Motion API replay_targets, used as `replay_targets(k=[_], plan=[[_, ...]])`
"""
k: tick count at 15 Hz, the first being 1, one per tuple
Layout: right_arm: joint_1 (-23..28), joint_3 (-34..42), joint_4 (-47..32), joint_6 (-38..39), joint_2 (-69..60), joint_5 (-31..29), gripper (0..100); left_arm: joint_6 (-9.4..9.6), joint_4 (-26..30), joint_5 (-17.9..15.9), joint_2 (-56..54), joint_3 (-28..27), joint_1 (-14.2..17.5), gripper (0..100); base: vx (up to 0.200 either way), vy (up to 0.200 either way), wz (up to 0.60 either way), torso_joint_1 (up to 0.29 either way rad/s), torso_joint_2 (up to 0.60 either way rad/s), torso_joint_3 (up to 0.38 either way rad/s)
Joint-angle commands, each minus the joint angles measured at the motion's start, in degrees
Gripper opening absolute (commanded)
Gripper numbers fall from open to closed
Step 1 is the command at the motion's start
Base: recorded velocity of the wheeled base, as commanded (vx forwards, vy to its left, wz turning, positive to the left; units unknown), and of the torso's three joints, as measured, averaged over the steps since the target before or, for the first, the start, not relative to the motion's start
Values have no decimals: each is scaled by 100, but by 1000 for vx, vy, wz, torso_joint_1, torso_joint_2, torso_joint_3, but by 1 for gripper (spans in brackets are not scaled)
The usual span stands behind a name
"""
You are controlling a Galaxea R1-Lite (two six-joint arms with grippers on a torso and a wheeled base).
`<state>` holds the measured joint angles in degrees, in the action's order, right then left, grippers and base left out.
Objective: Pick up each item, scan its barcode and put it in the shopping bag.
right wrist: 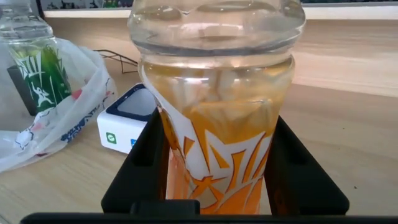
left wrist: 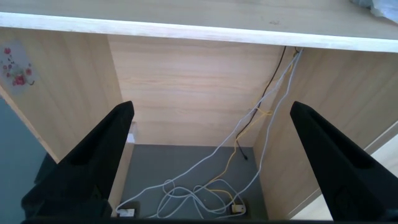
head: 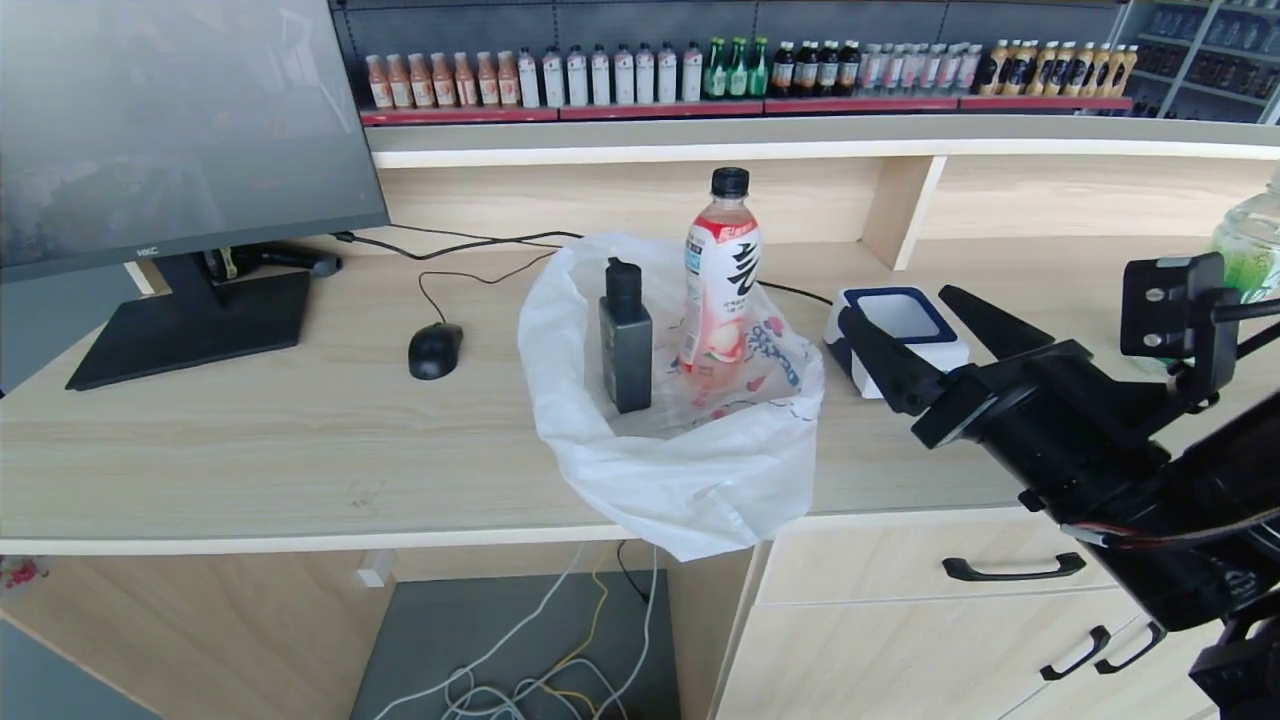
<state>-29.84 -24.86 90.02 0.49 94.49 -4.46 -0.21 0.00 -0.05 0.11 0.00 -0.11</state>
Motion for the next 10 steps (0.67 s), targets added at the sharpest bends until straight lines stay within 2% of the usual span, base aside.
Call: replay_targets(k=[1,4,10], plan=[[22,192,-2,4,-168,-2,100,-6,0,-4,-2,0,2,100,0,-200,0,-2,-2,7],[216,201,-2,-14,-343,-11,100,-6,0,-4,-2,0,2,100,0,-200,0,4,4,1],[268,376,-2,-14,-616,-2,100,-14,0,5,-2,0,2,100,0,-200,0,2,2,1]])
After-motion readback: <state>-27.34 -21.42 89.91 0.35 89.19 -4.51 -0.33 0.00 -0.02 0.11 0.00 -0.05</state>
